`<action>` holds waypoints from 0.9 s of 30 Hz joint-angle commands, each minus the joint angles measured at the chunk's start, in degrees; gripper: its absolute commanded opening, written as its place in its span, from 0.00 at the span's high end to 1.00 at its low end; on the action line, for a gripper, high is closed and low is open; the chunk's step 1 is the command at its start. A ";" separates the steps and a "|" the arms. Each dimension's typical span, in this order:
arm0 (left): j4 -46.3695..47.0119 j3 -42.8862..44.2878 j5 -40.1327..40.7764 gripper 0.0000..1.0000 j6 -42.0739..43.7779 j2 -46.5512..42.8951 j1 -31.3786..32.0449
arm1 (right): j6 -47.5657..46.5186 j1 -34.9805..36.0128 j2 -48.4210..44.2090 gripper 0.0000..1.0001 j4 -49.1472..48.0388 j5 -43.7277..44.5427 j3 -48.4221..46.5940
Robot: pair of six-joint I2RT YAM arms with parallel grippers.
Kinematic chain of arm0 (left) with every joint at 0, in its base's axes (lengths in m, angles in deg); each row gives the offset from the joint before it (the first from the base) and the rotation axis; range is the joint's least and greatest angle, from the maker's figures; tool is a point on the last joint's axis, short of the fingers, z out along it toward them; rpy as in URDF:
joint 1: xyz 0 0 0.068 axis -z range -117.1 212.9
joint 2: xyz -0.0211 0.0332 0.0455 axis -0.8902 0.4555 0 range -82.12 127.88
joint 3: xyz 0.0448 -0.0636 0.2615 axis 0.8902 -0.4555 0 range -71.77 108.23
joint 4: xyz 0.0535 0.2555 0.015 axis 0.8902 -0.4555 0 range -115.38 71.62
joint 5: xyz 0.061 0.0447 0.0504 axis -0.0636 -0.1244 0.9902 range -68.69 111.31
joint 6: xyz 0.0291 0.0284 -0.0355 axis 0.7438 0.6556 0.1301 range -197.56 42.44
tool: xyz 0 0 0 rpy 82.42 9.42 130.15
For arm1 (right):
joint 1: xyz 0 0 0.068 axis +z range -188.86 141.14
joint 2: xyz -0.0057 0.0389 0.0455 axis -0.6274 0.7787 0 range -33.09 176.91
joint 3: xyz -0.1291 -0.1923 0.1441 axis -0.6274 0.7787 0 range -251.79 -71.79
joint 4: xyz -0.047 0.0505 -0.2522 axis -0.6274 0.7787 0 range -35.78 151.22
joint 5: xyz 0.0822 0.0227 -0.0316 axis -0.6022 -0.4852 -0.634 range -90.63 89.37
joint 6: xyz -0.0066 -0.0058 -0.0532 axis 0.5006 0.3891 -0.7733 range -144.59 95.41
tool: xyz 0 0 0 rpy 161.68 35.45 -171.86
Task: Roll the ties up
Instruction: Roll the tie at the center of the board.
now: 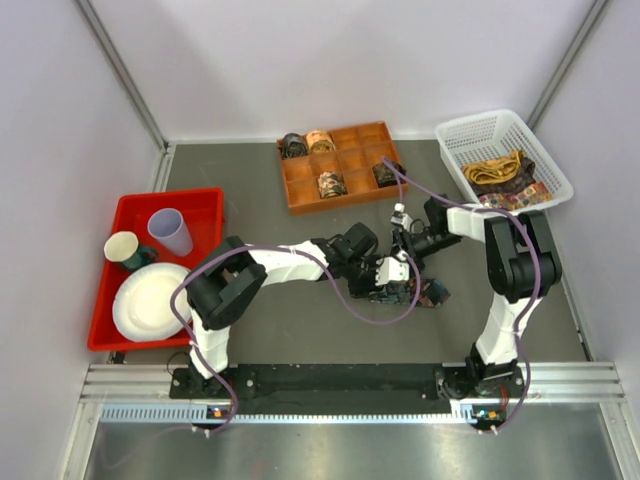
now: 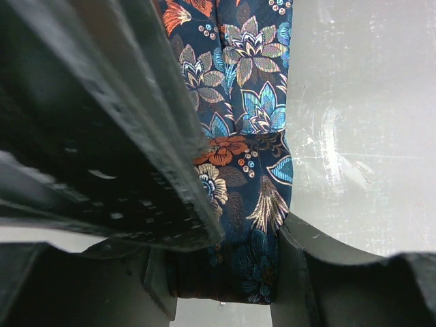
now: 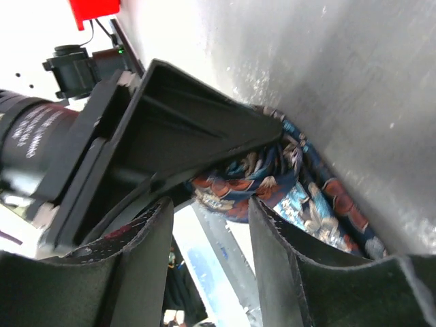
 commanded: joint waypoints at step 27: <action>9.86 -9.09 -13.88 0.29 -3.59 4.05 -3.65 | -2.36 2.18 3.41 1.00 -2.30 14.23 3.53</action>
